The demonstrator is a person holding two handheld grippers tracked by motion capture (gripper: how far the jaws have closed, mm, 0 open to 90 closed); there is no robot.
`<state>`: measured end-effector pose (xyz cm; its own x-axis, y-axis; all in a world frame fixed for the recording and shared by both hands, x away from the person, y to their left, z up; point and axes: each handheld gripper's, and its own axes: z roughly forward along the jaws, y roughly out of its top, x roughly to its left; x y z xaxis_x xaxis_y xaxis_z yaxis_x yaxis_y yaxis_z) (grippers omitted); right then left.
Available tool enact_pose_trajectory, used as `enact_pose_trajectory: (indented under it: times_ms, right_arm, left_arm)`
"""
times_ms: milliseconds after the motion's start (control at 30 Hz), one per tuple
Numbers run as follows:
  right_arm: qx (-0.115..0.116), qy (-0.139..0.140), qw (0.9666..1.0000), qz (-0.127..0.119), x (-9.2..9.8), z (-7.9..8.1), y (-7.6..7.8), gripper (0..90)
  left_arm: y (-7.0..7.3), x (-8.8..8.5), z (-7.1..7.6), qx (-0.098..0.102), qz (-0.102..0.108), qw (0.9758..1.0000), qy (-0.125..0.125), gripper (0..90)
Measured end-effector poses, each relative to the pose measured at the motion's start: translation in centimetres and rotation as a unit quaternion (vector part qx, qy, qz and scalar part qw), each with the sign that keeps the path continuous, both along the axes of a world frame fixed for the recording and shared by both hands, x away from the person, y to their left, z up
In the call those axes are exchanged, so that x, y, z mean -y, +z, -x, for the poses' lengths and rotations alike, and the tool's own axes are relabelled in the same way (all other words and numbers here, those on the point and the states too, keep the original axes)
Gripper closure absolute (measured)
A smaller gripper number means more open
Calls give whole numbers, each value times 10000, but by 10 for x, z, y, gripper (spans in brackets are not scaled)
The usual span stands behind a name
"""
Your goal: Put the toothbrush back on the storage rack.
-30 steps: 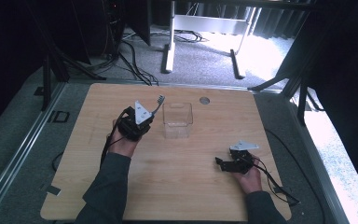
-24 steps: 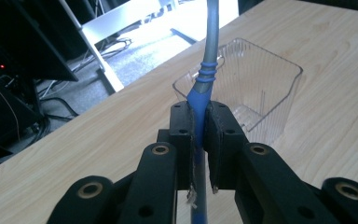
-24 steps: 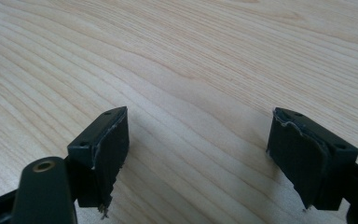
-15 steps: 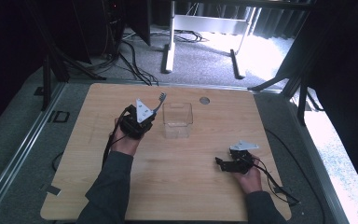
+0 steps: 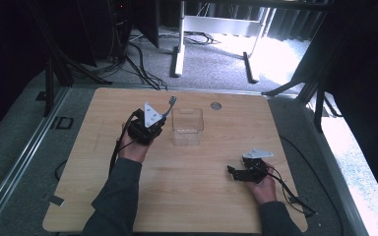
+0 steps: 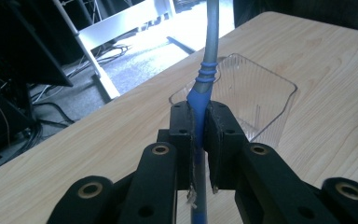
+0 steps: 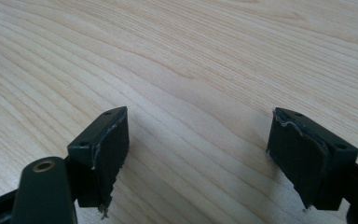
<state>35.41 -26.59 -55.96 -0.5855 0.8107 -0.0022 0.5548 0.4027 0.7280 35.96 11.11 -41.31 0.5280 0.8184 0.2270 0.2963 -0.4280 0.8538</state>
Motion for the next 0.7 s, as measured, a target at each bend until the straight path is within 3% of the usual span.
enact_pose_trajectory:
  times_ms: [700]
  right_arm:
    - [0, 1, 10000, 0, 0, 0, 0, 203]
  left_arm:
    - [4, 7, -7, 13, 341, 9994, -104, 818]
